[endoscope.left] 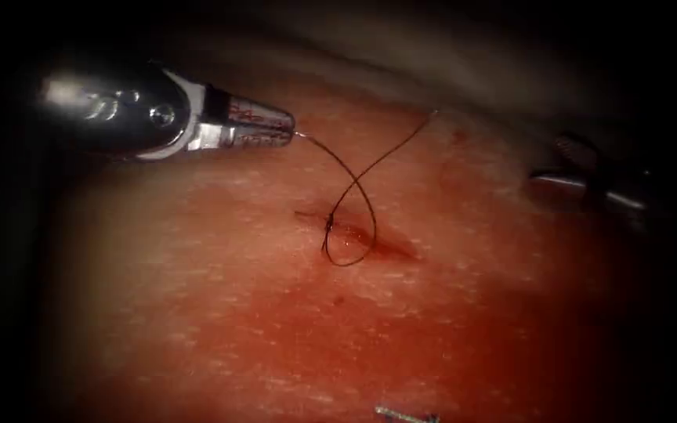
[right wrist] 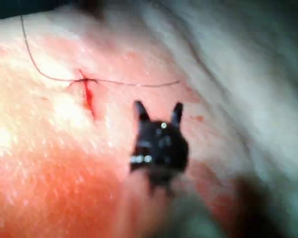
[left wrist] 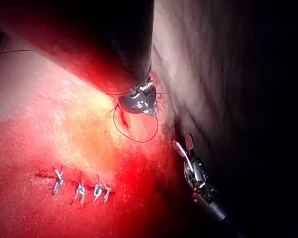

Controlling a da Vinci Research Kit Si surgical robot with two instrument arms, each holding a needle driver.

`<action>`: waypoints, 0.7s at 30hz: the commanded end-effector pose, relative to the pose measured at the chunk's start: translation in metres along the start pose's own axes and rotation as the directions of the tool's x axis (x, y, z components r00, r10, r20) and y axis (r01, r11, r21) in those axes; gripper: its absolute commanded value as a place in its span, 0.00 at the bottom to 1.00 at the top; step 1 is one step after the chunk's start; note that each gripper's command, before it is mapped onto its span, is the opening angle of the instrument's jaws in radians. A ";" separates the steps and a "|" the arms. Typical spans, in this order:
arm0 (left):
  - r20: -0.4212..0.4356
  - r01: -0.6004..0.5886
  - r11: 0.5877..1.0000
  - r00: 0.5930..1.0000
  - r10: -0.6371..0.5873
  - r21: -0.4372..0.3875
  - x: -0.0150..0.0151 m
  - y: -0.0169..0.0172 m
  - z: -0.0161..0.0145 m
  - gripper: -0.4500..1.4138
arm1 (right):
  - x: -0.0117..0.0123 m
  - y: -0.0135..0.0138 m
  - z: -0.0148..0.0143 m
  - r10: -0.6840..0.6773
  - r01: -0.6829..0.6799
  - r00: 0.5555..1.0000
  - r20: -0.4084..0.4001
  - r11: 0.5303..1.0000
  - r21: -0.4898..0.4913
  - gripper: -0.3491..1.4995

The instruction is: Wound Closure

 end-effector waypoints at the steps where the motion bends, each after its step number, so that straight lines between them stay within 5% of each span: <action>1: -0.007 0.000 1.000 1.000 0.000 -0.007 -0.0002 0.0001 0.0011 0.05 | -0.0003 -0.0026 0.0010 0.007 -0.006 1.000 -0.013 0.999 0.036 0.81; 6: -0.025 -0.015 1.000 1.000 0.015 -0.022 -0.0005 -0.0012 0.0040 0.05 | -0.0012 -0.0069 0.0039 0.064 -0.061 0.998 -0.026 0.994 0.089 0.58; 10: -0.025 -0.021 0.999 0.999 0.020 -0.029 -0.0027 -0.0024 0.0071 0.05 | -0.0025 -0.0093 0.0070 0.058 -0.054 0.998 -0.027 0.991 0.124 0.01; 15: -0.021 -0.003 0.999 1.000 0.002 -0.041 -0.0060 -0.0027 0.0103 0.05 | -0.0050 -0.0109 0.0094 0.054 -0.048 0.998 -0.032 0.985 0.168 0.00; 21: -0.019 0.013 0.999 1.000 -0.014 -0.044 -0.0083 -0.0027 0.0137 0.05 | -0.0046 -0.0129 0.0101 0.055 -0.048 0.998 -0.029 0.974 0.222 0.00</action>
